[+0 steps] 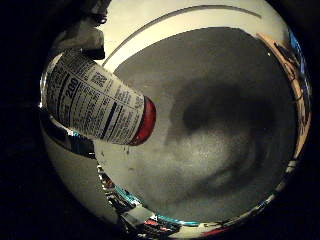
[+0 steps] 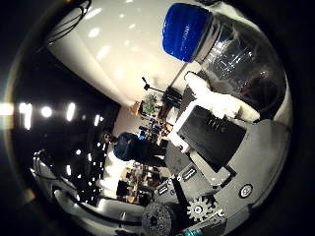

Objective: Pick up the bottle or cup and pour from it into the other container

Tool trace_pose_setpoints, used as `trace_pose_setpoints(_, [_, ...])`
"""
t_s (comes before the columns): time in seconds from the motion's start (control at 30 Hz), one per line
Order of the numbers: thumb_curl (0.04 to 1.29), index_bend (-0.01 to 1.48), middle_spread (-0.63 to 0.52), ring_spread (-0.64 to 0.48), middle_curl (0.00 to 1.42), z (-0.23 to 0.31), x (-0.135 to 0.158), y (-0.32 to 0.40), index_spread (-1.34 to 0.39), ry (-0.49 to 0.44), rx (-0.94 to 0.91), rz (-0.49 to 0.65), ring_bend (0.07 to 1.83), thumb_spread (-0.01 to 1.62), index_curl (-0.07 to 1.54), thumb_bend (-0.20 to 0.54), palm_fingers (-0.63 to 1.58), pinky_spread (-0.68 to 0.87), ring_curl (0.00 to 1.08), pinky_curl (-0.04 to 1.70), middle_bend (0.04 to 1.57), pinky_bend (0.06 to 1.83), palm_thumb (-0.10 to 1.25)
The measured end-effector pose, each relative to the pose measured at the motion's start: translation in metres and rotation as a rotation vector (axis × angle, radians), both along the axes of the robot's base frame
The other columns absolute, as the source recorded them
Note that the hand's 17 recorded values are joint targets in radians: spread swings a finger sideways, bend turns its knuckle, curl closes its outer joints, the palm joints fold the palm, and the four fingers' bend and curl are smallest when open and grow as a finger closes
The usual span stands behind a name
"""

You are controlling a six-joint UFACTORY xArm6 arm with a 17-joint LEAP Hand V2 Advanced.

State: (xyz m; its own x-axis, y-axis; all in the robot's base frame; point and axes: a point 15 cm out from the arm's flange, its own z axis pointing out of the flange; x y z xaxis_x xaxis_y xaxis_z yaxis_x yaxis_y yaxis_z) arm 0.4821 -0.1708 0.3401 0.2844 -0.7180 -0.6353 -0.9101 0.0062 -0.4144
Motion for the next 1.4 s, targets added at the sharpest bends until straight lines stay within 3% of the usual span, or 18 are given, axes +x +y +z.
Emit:
trace_pose_setpoints(0.47, [0.95, 1.23, -0.11, -0.26, 0.77, 0.054, -0.004, 0.090, -0.17, 0.094, -0.328, 0.082, 1.28, 0.34, 0.78, -0.019, 1.09, -0.19, 0.89, 0.83, 1.41, 1.35, 1.12])
trace_pose_setpoints(0.77, [0.96, 1.24, -0.12, -0.26, 0.77, 0.054, -0.012, 0.174, -0.17, 0.178, -0.623, 0.205, 1.27, 0.33, 0.77, -0.020, 1.10, -0.20, 0.91, 0.91, 1.40, 1.30, 1.12])
trace_pose_setpoints(0.93, [0.97, 1.24, -0.12, -0.26, 0.77, 0.055, -0.010, 0.208, -0.17, 0.177, -0.812, 0.251, 1.27, 0.32, 0.77, -0.019, 1.10, -0.21, 0.91, 0.94, 1.40, 1.28, 1.11])
trace_pose_setpoints(1.4, [0.98, 1.23, -0.12, -0.27, 0.77, 0.041, 0.033, 0.257, -0.17, 0.157, -1.293, 0.287, 1.26, 0.30, 0.77, -0.019, 1.11, -0.23, 0.92, 0.99, 1.39, 1.24, 1.11])
